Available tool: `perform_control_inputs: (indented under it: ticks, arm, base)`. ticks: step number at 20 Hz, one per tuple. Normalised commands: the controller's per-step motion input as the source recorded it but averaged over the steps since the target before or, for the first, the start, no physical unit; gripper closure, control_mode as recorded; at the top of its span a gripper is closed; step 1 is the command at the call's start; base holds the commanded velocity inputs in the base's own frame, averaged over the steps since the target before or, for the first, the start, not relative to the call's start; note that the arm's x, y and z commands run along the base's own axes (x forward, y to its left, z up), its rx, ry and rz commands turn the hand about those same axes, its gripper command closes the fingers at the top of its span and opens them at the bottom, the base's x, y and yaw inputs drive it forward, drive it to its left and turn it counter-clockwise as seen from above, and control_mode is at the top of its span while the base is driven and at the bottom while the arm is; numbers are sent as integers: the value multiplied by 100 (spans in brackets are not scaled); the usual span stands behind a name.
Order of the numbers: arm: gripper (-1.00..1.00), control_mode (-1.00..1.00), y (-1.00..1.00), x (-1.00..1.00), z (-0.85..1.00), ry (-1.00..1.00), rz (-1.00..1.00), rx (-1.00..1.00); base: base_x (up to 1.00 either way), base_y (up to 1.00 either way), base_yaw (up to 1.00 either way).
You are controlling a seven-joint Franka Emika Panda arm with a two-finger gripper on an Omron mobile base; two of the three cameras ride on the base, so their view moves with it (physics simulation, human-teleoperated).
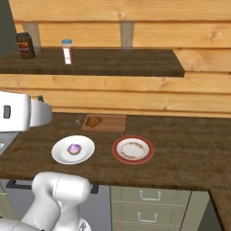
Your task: From the different types of pastries on the counter, select a croissant and place it on the cutting board. Then retrieve a jar of jam from the cabinet and place it alongside the croissant on the cutting board.
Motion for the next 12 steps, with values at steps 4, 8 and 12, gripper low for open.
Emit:
perform_control_inputs:
  ticks: [4,8,12]
  arm:
    - [100,-100,1,-9,-55,3,32,0]
    - [100,-100,19,54,-80,0,30,-1]
    - [100,-100,21,61,-83,-2,31,-1]
  base:
    - [0,0,0]
    - [0,0,0]
    - [0,0,0]
